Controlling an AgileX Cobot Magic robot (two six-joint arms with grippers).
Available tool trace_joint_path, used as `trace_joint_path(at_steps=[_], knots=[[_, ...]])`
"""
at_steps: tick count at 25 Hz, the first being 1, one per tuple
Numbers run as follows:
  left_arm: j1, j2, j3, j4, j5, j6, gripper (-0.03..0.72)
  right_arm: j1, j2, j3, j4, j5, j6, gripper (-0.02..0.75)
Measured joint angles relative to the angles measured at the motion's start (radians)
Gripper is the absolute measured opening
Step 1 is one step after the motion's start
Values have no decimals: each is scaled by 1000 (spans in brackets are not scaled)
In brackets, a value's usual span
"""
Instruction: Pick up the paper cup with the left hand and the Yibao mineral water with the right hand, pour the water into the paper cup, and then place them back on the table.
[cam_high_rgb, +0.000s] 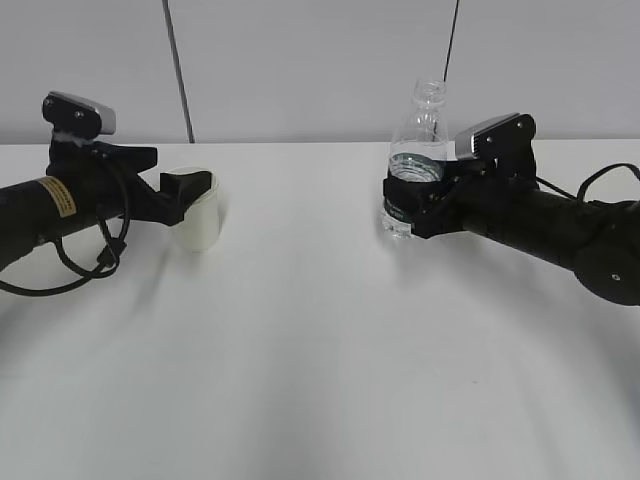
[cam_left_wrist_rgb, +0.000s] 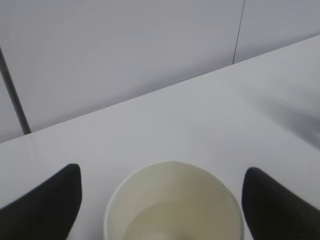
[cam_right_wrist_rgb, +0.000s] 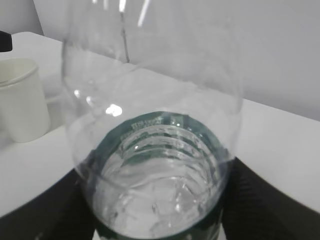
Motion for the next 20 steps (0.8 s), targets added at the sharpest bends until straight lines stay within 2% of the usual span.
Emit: trace_joint_path(at_steps=[11, 20], knots=[[0, -25, 0, 0, 41, 0, 589, 0, 95, 0, 95, -58, -10, 483], [0, -25, 0, 0, 41, 0, 587, 0, 114, -3, 104, -58, -54, 483]])
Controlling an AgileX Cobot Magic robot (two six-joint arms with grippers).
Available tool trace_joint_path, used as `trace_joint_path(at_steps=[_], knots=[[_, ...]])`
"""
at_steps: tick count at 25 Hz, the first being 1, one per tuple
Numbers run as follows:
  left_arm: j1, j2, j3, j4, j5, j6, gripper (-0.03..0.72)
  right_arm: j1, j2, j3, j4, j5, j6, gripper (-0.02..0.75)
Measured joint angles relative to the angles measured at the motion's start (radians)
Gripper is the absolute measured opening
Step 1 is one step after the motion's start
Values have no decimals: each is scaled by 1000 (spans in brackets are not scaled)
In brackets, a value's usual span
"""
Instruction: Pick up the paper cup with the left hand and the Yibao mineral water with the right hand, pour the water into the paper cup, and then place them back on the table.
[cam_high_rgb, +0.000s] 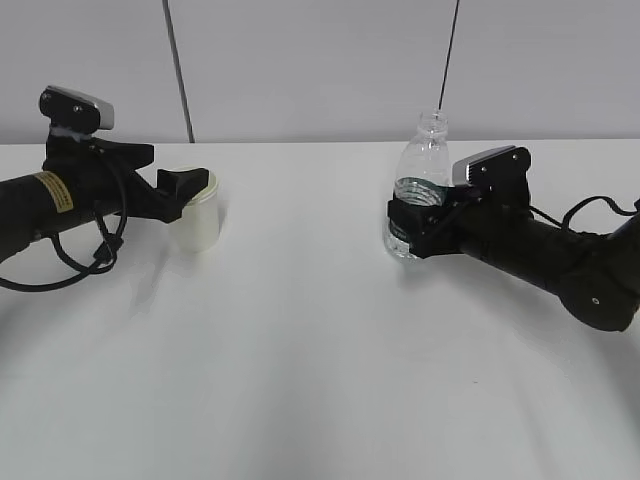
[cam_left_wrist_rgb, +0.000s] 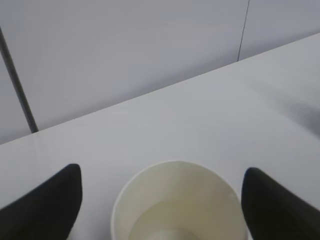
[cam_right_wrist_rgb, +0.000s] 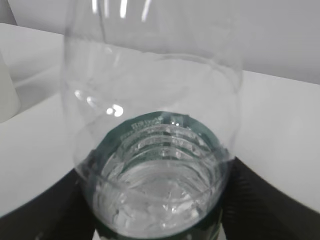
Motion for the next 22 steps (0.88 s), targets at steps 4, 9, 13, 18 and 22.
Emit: trace_joint_path(at_steps=[4, 9, 13, 18, 22], knots=[[0, 0, 0, 0, 0, 0, 587, 0, 12, -2, 2, 0, -22, 483], [0, 0, 0, 0, 0, 0, 586, 0, 23, -2, 2, -4, -29, 483], [0, 0, 1, 0, 0, 0, 586, 0, 23, -4, -1, 6, -29, 518], [0, 0, 1, 0, 0, 0, 585, 0, 23, -6, -1, 46, -31, 610], [0, 0, 1, 0, 0, 0, 585, 0, 19, -6, -1, 52, -31, 620]])
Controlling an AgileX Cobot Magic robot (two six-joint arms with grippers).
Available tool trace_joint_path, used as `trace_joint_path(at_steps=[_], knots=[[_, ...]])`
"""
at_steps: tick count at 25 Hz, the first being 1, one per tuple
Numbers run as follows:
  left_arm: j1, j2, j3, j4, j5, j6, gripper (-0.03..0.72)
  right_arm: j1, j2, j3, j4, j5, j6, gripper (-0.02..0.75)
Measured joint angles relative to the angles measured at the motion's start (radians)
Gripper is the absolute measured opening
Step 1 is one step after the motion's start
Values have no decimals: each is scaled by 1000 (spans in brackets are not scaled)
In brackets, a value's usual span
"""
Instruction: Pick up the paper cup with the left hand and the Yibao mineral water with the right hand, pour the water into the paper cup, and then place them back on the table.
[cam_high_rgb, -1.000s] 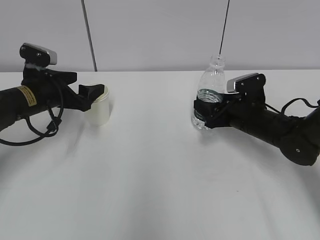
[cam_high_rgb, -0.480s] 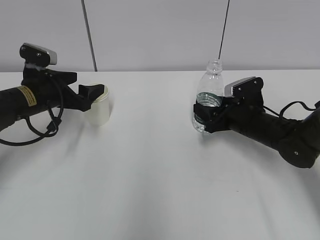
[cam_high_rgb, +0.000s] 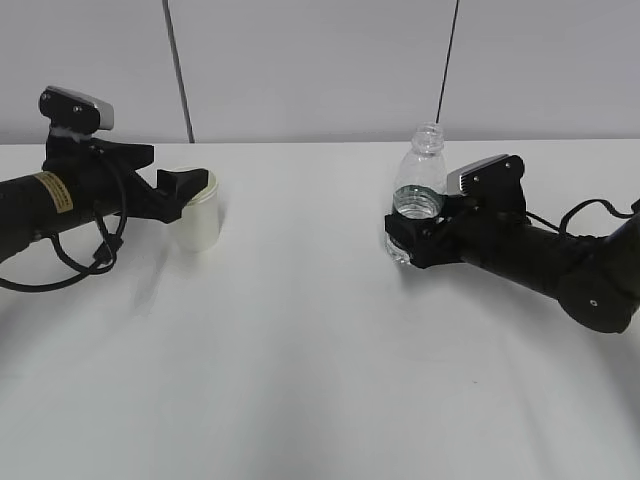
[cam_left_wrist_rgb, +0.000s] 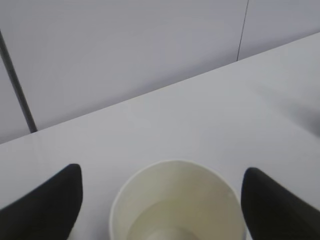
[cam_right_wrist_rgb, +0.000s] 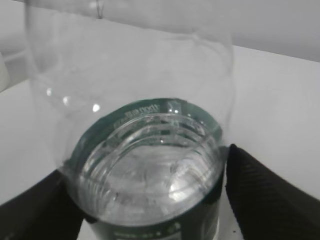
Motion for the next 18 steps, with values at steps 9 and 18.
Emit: trace_joint_path(at_steps=[9, 18], knots=[[0, -1, 0, 0, 1, 0, 585, 0, -58, 29, -2, 28, 0, 619], [0, -35, 0, 1, 6, 0, 585, 0, -127, 57, -2, 41, 0, 620]])
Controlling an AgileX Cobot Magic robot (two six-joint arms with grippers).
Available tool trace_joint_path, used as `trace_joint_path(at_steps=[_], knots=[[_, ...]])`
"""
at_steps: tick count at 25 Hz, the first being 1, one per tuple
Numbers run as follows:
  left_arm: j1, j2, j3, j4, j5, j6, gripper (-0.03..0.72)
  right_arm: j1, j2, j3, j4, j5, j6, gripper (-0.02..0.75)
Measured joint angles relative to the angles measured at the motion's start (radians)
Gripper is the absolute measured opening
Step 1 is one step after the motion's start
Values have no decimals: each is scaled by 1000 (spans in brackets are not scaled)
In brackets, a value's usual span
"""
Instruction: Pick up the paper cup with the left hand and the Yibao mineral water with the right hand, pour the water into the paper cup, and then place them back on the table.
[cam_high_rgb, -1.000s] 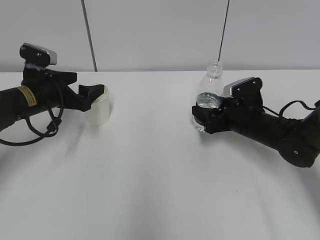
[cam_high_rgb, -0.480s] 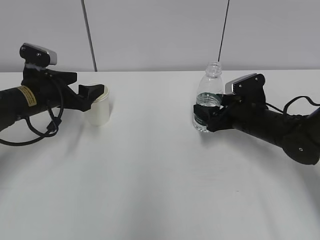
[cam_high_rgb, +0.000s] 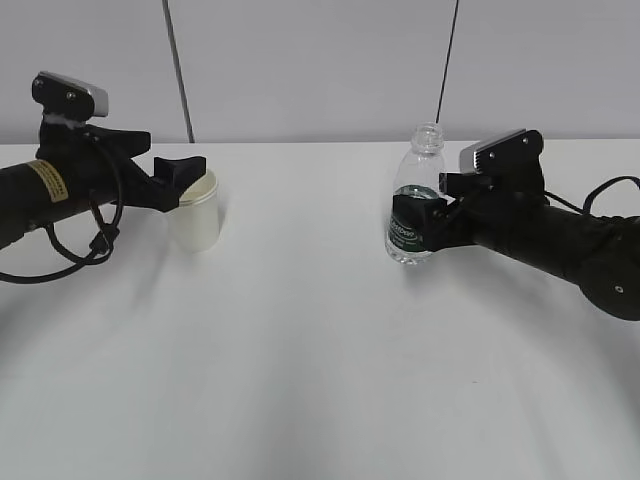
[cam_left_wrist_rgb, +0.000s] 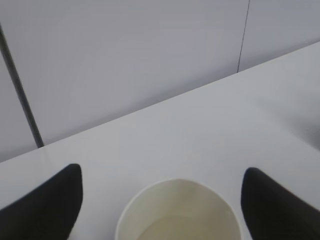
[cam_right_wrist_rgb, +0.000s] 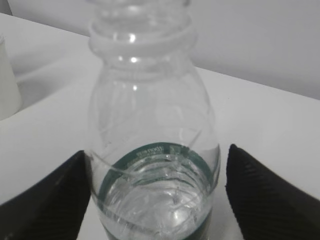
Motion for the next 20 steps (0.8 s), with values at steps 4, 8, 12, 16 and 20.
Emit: trace_joint_path(at_steps=[4, 8, 12, 16, 20], knots=[[0, -1, 0, 0, 0, -8, 585, 0, -24, 4, 0, 0, 0, 619], [0, -1, 0, 0, 0, -16, 585, 0, -52, 4, 0, 16, 0, 619], [0, -1, 0, 0, 1, -18, 585, 0, -88, 5, -4, 28, 4, 619], [0, -2, 0, 0, 1, -29, 585, 0, -120, 5, -8, 28, 23, 619], [0, -2, 0, 0, 1, -36, 583, 0, -132, 5, -13, 30, 41, 619]])
